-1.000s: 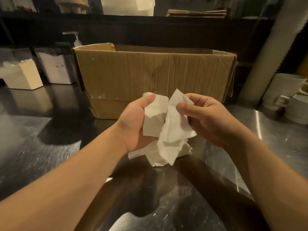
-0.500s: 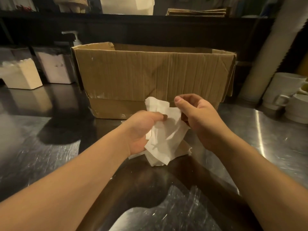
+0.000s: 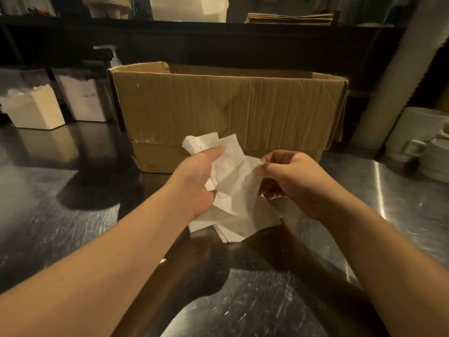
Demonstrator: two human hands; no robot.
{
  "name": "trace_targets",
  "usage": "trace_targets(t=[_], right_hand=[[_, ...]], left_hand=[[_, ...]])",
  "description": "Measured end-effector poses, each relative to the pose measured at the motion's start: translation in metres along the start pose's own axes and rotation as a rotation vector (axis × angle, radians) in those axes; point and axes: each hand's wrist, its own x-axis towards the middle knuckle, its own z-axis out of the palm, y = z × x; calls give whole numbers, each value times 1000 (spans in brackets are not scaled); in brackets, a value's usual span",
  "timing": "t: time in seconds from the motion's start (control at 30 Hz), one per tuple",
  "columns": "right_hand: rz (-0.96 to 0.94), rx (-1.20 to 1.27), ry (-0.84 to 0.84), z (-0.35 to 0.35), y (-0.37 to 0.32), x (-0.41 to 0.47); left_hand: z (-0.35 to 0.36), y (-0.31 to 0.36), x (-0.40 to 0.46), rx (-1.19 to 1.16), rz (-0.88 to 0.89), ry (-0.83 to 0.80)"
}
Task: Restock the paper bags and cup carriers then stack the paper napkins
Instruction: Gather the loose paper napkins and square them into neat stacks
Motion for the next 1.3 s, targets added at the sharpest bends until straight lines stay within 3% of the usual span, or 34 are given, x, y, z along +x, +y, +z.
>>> trace_targets(t=[0.13, 0.3, 0.53, 0.73, 0.87, 1.0, 1.13, 1.3], right_hand=[[-8, 120, -34, -13, -4, -2], [-185, 443, -447, -35, -15, -14], [-223, 145, -42, -10, -8, -9], [-222, 3, 108, -4, -3, -6], [-176, 9, 205, 1, -1, -5], [-100, -35, 219, 2, 0, -2], [-21, 12, 121, -6, -2, -2], [-22, 283, -33, -13, -6, -6]], left_hand=[[-6, 3, 6, -7, 43, 79], [-5, 6, -4, 89, 36, 77], [3, -3, -6, 101, -48, -171], [1, -5, -3, 28, -45, -247], [3, -3, -11, 101, -1, -267], [4, -6, -11, 296, 59, -195], [3, -7, -10, 305, 47, -203], [0, -6, -12, 198, -49, -418]])
